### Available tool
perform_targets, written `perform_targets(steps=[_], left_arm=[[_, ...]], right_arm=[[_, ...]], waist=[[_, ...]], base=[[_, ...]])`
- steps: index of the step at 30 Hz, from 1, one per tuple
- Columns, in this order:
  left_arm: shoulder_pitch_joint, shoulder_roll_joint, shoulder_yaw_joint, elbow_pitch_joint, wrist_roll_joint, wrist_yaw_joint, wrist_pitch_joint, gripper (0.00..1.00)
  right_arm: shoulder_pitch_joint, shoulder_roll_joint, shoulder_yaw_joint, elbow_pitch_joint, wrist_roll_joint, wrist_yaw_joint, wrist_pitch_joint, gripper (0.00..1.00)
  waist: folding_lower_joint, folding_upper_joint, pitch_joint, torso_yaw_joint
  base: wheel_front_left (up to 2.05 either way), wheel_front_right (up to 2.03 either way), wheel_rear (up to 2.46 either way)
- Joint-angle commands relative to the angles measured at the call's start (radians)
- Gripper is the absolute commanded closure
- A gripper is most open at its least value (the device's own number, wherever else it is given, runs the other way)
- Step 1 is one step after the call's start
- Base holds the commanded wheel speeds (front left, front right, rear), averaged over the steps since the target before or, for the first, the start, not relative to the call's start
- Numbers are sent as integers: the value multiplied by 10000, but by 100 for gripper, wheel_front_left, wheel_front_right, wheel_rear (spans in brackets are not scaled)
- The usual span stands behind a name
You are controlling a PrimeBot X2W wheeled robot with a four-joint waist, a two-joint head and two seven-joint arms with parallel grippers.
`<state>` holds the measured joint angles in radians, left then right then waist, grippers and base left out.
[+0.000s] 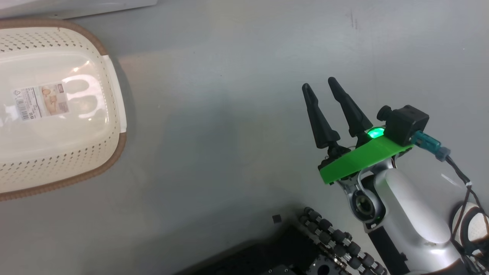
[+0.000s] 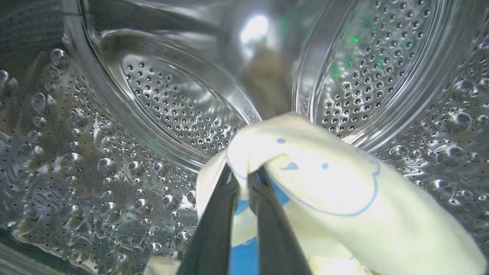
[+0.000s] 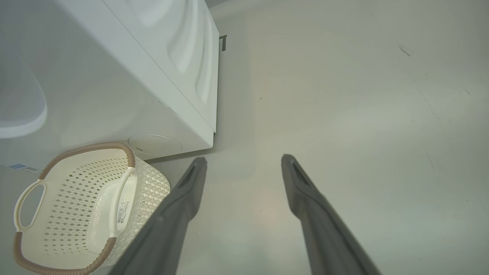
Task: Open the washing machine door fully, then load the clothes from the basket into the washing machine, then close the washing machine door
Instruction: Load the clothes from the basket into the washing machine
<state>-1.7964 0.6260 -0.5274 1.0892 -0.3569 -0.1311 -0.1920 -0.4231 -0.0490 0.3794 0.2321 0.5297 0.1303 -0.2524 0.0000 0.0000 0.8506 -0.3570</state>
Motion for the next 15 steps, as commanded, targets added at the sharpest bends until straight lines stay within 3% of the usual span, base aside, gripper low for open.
perform_targets(steps=[1,5,6,7,15], left_arm=[[-365,228,-58,-103,-135,9,61,100],[-323,55,-391,105,-620,7,244,100],[-319,44,-483,138,-720,6,299,55],[-320,48,-579,144,-797,6,298,0],[-305,116,-1192,124,-1258,5,126,0]], right_arm=[[212,-12,138,-196,74,4,-93,0],[219,-12,105,-159,49,4,-93,0],[222,-12,96,-149,37,4,-93,0],[221,-12,86,-141,28,4,-93,0],[142,-12,24,-98,0,4,-93,0]], waist=[[0,0,-11,0],[0,0,-55,42],[0,0,-67,55],[0,0,-72,67],[0,0,-166,153]], base=[[0,0,0],[0,0,0],[0,0,0],[0,0,0],[0,0,0]])
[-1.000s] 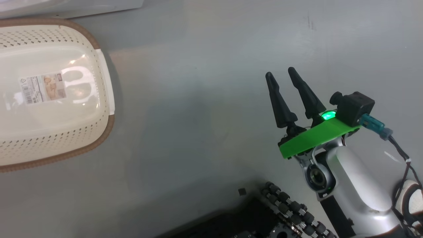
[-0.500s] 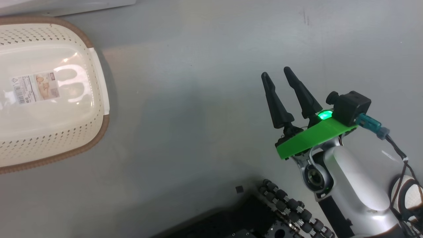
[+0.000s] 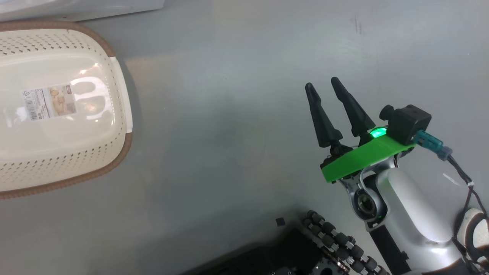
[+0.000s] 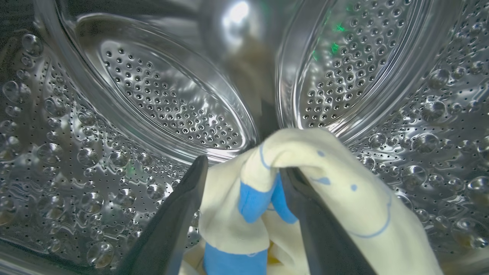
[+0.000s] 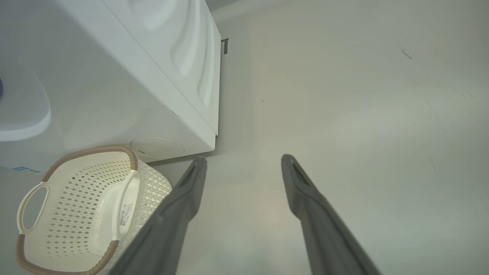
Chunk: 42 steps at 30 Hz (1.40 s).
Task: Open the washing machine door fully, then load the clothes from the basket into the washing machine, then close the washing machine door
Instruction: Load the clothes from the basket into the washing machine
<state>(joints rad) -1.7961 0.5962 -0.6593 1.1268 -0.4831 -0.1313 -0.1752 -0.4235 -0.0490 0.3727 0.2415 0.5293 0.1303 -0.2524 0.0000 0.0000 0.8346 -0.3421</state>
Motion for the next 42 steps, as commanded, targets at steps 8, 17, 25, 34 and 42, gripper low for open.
perform_targets(steps=[8,17,25,34,42], left_arm=[[390,460,-437,-502,-758,7,-383,0],[2314,334,-916,-939,-1748,6,-725,0],[4177,314,-1137,-1660,-2503,6,-834,0],[6684,158,-921,-2692,-2993,127,-862,0],[9529,56,166,-4116,-3082,841,-864,0]], right_arm=[[132,-12,-220,-103,-169,4,-93,0],[359,-12,-798,153,-744,4,-93,0],[620,-12,-1091,458,-1161,4,-94,0],[1051,-12,-1328,787,-1377,4,-94,0],[1585,-12,-1539,1048,-1575,4,-94,0]], waist=[[0,0,-544,301],[0,0,-1937,1108],[0,0,-3208,1724],[0,0,-4688,2234],[0,0,-6100,2582]], base=[[0,0,0],[0,0,0],[0,0,0],[0,0,0],[0,0,0]])
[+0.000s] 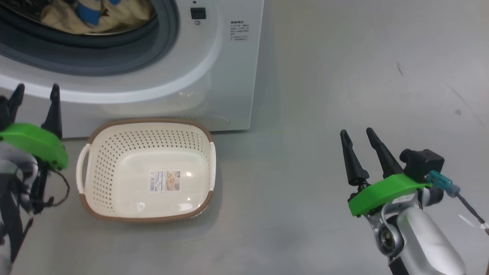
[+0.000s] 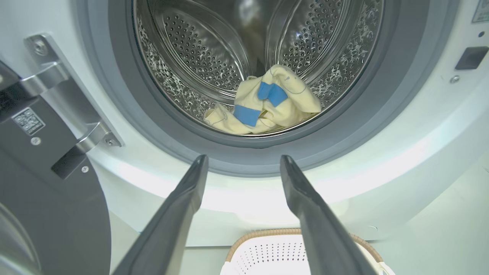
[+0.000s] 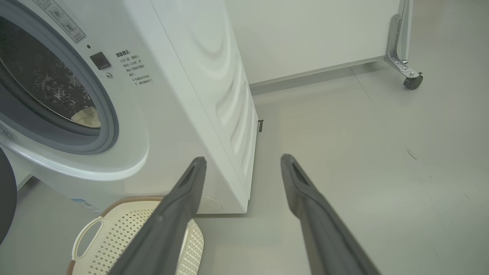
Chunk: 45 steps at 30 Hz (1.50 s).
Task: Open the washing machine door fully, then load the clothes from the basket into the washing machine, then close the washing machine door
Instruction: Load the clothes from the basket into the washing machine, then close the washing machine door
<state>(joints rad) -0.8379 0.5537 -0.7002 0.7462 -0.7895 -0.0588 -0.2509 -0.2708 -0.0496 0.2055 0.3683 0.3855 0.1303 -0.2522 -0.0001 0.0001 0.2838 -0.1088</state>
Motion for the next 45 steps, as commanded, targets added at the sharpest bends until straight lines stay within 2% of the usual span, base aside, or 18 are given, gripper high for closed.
perform_targets(steps=[1,9,15,18,27,39,45], left_arm=[[-53,481,575,-310,-17,116,-107,0],[2701,268,2072,-2503,315,906,-108,0],[4815,-372,3503,-4143,561,1432,-108,0],[5694,-711,4029,-4888,912,1506,-108,0],[7364,-1703,4725,-5957,1968,1216,-108,0],[8246,-2826,5582,-6392,3101,580,-108,0],[8341,-3249,5857,-6322,3539,84,-108,0]], right_arm=[[57,-6,133,-220,-137,4,-95,0],[647,-6,-163,-186,-273,4,-95,0],[1029,-6,-141,-245,-215,4,-95,0],[1191,-6,-167,-295,-191,4,-89,0],[1543,-6,-228,-482,-137,4,-32,0],[1615,-6,-222,-582,-96,4,-39,0],[1630,-6,-155,-556,-54,4,-41,0]], waist=[[1,-1,-592,249],[1,-1,-1757,590],[1,-1,-2369,748],[1,-1,-2574,816],[1,-1,-2969,934],[1,-1,-3070,853],[1,-1,-3095,827]], base=[[0,0,0],[0,0,0],[0,0,0],[0,0,0],[0,0,0],[0,0,0],[0,0,0]])
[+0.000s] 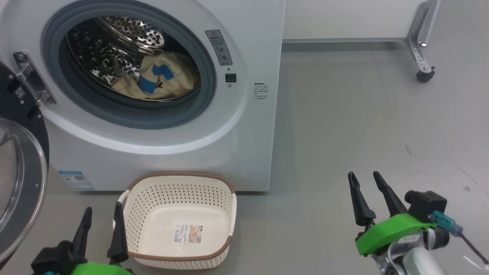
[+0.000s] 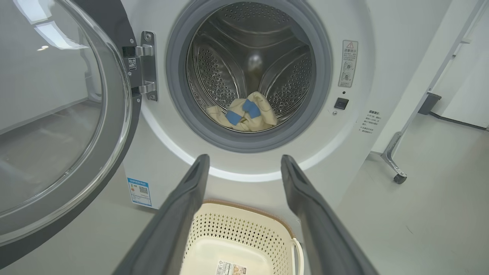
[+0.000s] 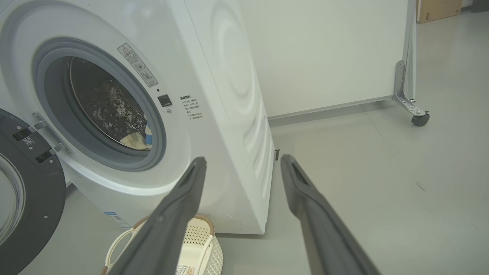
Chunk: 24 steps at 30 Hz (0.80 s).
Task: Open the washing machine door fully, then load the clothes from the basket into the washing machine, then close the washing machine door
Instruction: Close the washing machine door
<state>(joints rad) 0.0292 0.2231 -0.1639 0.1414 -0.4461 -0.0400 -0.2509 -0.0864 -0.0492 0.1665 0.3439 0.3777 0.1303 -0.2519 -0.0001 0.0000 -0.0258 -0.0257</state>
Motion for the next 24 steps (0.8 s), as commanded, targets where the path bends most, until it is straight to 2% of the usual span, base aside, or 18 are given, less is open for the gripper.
perform_targets(steps=[1,12,19,24], left_arm=[[-330,57,493,-275,105,-104,-108,0],[-304,-432,1038,15,588,-629,-109,0],[-408,-657,1221,165,876,-785,-109,0],[-479,-726,1248,280,1001,-843,-109,0]], right_arm=[[-214,-10,234,-312,25,4,-45,0],[-277,-10,220,-279,-96,4,-52,0],[-272,-30,-152,-189,-1854,4,-56,0],[-240,-16,-332,-254,-2190,4,-57,0]], waist=[[1,0,1,-5],[1,0,18,-124],[1,0,68,-157],[1,0,107,-154]], base=[[0,0,0],[0,0,0],[0,0,0],[0,0,0]])
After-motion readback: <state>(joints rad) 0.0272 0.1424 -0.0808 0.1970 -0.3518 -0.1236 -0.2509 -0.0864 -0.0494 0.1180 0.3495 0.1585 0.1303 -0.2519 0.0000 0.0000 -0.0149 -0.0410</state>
